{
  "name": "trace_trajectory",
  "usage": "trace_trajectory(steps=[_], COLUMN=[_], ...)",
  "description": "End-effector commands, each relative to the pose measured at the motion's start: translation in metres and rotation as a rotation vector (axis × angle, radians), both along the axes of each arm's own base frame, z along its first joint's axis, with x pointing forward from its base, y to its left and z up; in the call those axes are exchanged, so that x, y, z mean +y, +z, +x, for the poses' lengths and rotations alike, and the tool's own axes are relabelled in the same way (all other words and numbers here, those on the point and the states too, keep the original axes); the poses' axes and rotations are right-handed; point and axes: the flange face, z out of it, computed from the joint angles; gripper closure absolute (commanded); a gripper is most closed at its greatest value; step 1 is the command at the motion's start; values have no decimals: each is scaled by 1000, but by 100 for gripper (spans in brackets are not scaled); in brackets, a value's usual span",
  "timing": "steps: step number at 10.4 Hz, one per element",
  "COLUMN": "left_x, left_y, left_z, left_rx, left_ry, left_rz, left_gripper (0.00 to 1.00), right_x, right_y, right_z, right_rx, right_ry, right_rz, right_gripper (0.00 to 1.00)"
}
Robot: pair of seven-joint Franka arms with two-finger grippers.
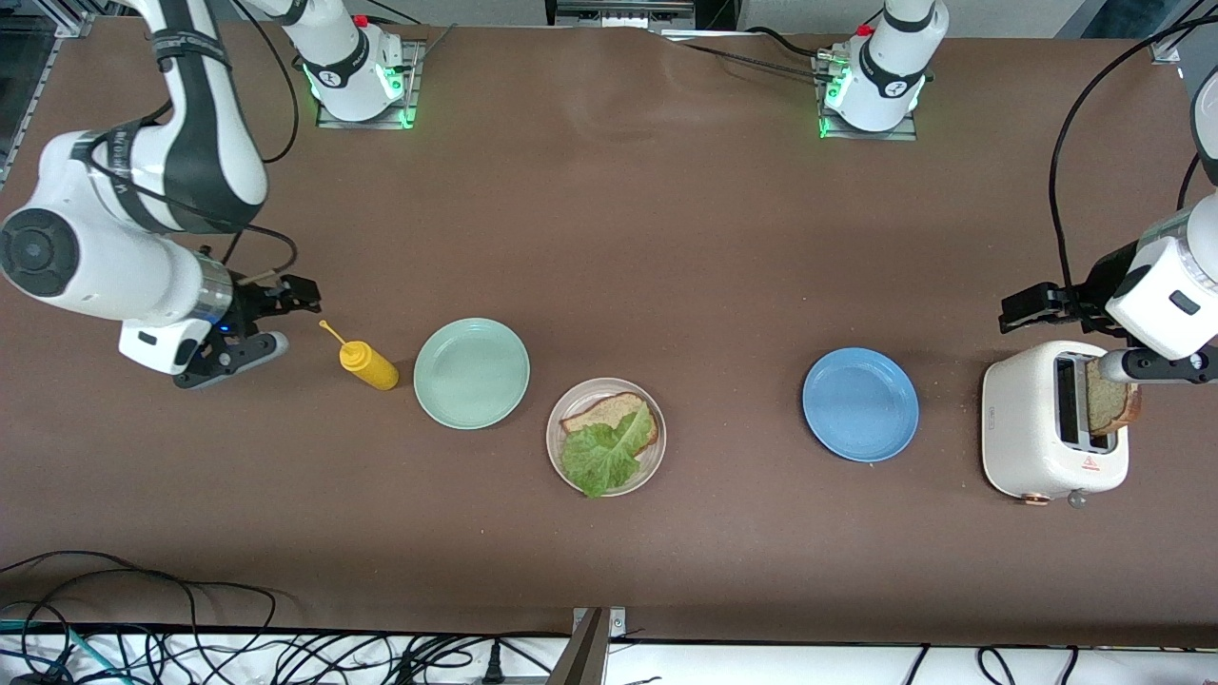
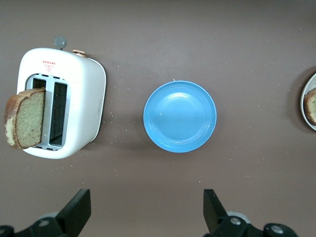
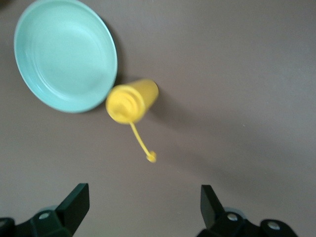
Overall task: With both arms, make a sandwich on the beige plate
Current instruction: 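Open the right gripper and move it toward the yellow bottle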
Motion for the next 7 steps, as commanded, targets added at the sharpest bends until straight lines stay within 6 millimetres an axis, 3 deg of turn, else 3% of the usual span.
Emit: trace_trajectory(steps=[1,4,7], left_x=[-1,-12,-13], left_y=[1,-6,-2], left_z=[-2,-4,-4], left_rx=[1,18,9], left_ry=[-22,-30,-28], left_rz=[33,27,27], left_gripper=[0,0,0], right_x=[-49,-117,-167], right_y=[-20,-62,-107], right_z=[-16,-21,-20], right_rx=[-20,-65,-204], right_ry=[87,212,334], right_rz=[151,328,503], right_gripper=[0,0,0])
